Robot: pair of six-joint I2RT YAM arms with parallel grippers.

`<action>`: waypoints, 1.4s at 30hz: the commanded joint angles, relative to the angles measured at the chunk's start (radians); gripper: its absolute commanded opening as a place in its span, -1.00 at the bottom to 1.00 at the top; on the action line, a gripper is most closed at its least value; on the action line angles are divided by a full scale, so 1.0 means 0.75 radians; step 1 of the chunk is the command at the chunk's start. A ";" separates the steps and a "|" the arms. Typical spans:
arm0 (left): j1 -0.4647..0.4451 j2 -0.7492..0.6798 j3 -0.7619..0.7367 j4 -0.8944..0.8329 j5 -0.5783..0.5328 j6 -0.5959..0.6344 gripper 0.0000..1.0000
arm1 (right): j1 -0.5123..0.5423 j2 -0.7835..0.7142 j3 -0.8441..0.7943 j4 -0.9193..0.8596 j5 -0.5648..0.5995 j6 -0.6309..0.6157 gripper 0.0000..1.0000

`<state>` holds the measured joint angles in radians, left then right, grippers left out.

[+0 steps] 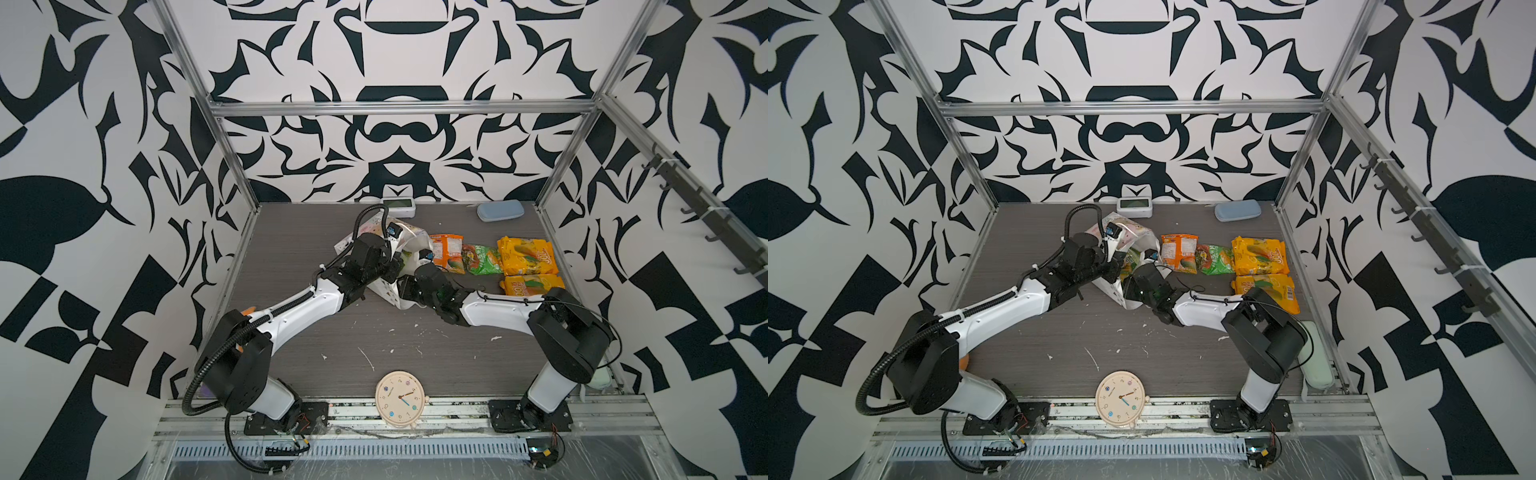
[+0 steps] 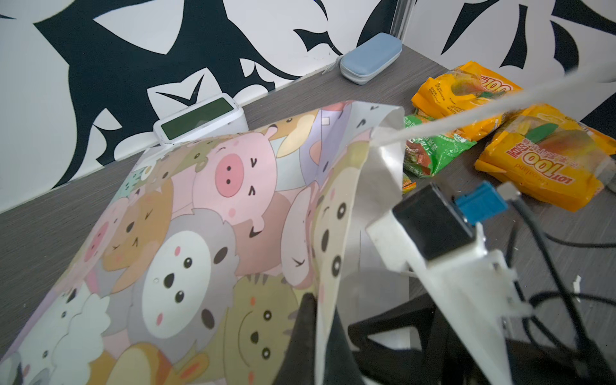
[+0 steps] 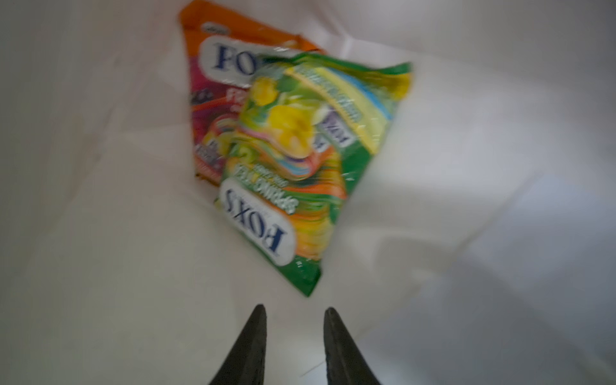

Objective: Take the snacks out of the paper bag

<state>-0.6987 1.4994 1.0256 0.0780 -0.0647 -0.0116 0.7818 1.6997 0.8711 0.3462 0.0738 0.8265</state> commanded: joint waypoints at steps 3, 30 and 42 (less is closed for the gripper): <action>0.003 -0.009 0.030 0.042 0.019 -0.013 -1.00 | -0.008 0.050 0.028 0.122 0.037 -0.057 -0.33; 0.003 -0.066 0.001 0.028 0.121 0.034 -1.00 | -0.142 0.353 0.272 0.082 -0.101 0.144 -0.19; 0.002 -0.069 -0.014 0.070 0.222 0.007 -1.00 | -0.109 0.524 0.412 0.125 0.058 0.289 0.02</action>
<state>-0.6910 1.4857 1.0195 0.0734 0.0299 0.0025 0.6907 2.0647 1.1221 0.4408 0.0570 1.0054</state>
